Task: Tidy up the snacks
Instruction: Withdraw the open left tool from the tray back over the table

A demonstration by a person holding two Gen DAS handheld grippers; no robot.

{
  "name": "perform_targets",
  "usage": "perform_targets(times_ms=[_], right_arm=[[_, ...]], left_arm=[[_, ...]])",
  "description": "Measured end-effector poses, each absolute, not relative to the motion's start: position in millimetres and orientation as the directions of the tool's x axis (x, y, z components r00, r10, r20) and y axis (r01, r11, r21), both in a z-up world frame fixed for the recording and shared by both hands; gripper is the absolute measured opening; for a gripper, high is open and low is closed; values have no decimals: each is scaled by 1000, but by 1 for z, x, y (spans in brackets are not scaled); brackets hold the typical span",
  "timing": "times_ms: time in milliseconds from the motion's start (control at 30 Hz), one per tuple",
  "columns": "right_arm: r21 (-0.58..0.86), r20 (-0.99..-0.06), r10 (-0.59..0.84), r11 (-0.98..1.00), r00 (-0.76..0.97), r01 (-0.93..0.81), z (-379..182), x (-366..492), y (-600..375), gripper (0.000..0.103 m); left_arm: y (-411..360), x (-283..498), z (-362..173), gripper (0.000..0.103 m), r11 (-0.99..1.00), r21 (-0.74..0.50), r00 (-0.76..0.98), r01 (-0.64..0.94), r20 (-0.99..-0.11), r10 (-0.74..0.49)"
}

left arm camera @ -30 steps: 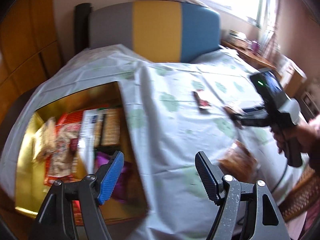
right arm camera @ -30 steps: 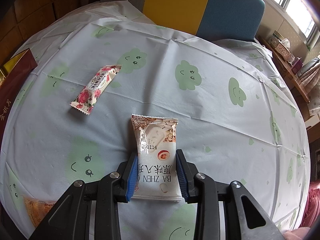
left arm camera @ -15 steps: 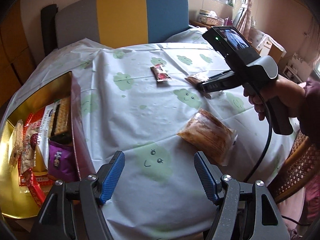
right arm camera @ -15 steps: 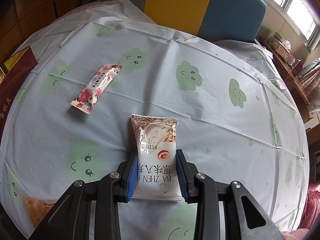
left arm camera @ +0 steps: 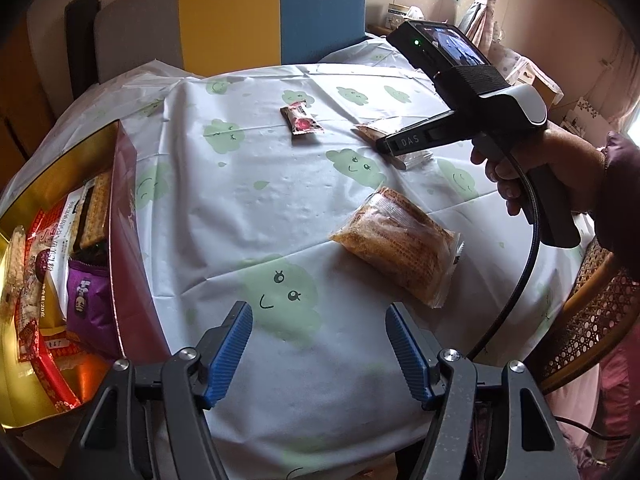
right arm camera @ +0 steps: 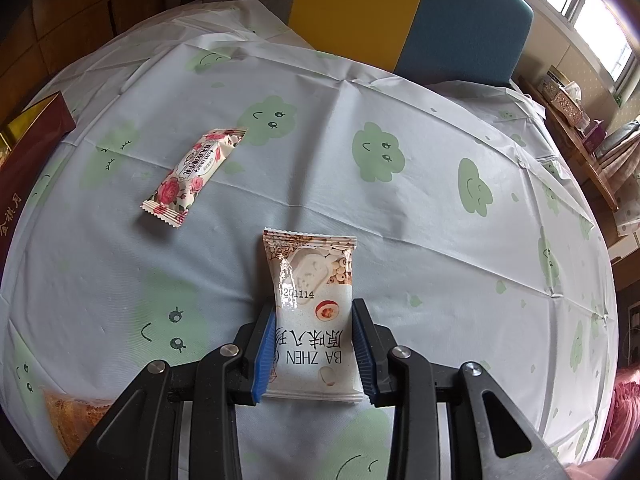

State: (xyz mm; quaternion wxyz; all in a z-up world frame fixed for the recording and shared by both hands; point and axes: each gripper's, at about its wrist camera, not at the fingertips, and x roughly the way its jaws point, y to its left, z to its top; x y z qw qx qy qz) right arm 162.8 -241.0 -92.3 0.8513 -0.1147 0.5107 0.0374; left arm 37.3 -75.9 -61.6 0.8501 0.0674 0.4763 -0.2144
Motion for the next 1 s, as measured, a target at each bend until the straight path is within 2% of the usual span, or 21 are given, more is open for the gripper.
perform_targets(times_ms=[400,1000], right_arm=[[-163,-875,-56,969,481,-184,-93,162,-240,35],[-133,-874,-39,978,484,-163,-93,163,-246,35]], left_arm=[[-73,36,-64,60,899,-110,440,425,-843,-311],[-64,25,-45,60,893,-125,494,433,-795,-351]])
